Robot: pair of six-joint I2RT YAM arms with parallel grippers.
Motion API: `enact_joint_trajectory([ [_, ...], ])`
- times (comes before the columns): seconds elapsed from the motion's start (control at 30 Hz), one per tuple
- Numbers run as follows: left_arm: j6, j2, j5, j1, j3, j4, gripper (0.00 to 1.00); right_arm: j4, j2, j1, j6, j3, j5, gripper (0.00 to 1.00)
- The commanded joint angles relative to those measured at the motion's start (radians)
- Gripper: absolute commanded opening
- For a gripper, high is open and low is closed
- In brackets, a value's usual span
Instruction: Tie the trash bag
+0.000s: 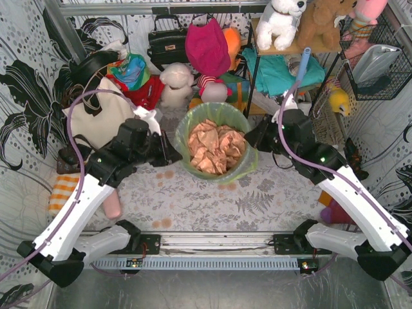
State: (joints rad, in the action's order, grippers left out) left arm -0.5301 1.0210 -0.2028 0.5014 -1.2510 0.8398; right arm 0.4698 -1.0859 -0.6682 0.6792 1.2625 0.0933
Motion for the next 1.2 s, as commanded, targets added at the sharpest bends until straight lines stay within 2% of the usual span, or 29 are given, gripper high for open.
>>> enact_joint_trajectory([
  [0.0,-0.096,-0.053,-0.158,0.138,0.06,-0.162,0.0,-0.008,0.076,-0.045,0.104,-0.035,-0.172,0.0],
  [0.13,-0.148,-0.094,-0.14,0.196,0.087,-0.165,0.0,0.023,0.13,-0.045,0.13,-0.067,-0.245,0.0],
  [0.33,-0.182,-0.107,-0.12,0.219,0.069,-0.165,0.0,0.092,0.14,-0.045,0.12,-0.051,-0.23,0.0],
  [0.4,-0.176,-0.096,-0.119,0.219,0.053,-0.162,0.04,0.093,0.139,-0.045,0.123,-0.054,-0.214,0.0],
  [0.47,-0.163,-0.078,-0.119,0.219,0.038,-0.157,0.12,0.096,0.134,-0.045,0.123,-0.057,-0.179,0.0],
  [0.57,-0.135,-0.046,-0.097,0.22,0.016,-0.136,0.24,0.087,0.128,-0.045,0.121,-0.064,-0.112,0.09],
  [0.73,-0.086,-0.019,0.019,0.219,-0.03,-0.112,0.37,0.049,0.092,-0.045,0.094,-0.044,-0.028,0.15],
  [0.8,-0.064,-0.003,0.049,0.219,-0.054,-0.109,0.43,0.056,0.066,-0.045,0.077,-0.02,-0.007,0.24],
  [0.93,-0.031,0.033,0.072,0.22,-0.09,-0.093,0.48,0.129,0.029,-0.045,0.043,0.052,0.059,0.4],
  [1.17,0.043,0.055,0.133,0.206,-0.158,-0.043,0.56,0.286,0.038,-0.045,0.076,0.147,0.18,0.45],
])
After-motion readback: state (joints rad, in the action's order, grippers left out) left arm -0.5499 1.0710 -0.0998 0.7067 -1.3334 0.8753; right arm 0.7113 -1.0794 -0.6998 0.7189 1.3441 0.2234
